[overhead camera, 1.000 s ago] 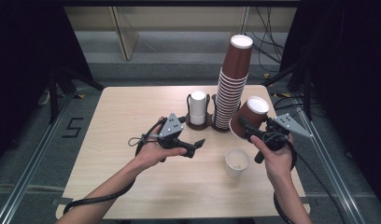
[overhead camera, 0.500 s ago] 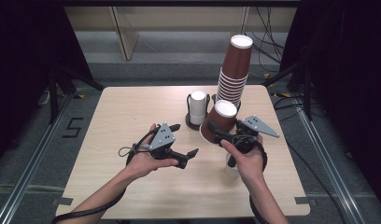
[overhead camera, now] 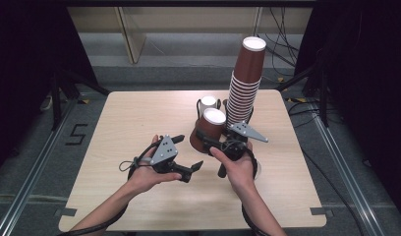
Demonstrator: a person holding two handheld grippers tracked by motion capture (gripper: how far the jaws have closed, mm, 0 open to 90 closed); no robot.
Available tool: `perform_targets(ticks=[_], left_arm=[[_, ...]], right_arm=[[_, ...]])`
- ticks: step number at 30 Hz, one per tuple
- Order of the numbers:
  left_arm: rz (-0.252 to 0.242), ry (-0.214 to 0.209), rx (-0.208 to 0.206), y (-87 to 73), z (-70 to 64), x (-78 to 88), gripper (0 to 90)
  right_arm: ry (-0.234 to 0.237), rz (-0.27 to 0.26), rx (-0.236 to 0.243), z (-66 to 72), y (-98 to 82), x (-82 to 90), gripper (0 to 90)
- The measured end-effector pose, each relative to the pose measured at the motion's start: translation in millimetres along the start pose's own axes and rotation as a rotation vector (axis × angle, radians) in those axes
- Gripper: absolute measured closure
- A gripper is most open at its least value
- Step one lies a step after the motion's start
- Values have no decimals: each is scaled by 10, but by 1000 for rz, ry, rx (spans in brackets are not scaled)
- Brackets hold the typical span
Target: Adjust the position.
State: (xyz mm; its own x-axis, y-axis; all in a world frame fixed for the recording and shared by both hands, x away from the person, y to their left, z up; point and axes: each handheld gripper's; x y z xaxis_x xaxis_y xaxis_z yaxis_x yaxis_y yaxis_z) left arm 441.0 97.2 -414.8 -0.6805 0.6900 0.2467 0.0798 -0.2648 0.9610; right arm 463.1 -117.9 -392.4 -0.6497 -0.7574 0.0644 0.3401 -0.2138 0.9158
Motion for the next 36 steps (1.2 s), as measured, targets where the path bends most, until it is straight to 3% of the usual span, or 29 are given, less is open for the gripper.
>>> perform_targets(ticks=[3, 15, 25, 31, 36], left_arm=[[4, 12, -18, -28, 4, -17, 0], [-10, 6, -2, -57, -8, -83, 0], [3, 7, -12, -64, 28, -129, 0], [19, 7, -15, -80, 42, -179, 0], [29, -2, -2, -97, 49, -219, 0]], right_arm=[[-14, 10, 2, -6, -20, -14, 184], [8, -4, -116, -96, -110, -5, 183], [15, 8, -147, -118, -175, -12, 183], [22, 9, -213, -108, -191, -8, 183], [14, 12, -191, -114, -213, -26, 183]])
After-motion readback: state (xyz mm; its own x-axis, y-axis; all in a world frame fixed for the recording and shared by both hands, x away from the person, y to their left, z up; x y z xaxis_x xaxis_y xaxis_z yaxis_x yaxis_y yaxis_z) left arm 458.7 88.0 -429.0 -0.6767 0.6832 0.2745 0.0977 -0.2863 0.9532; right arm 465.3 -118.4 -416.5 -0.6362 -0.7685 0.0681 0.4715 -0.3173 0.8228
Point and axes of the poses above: each handheld gripper's, and its own axes: x roughly backward along the jaws, y roughly out of its top, z roughly to its left, and after that the axes turned 8 degrees about y, right-handed
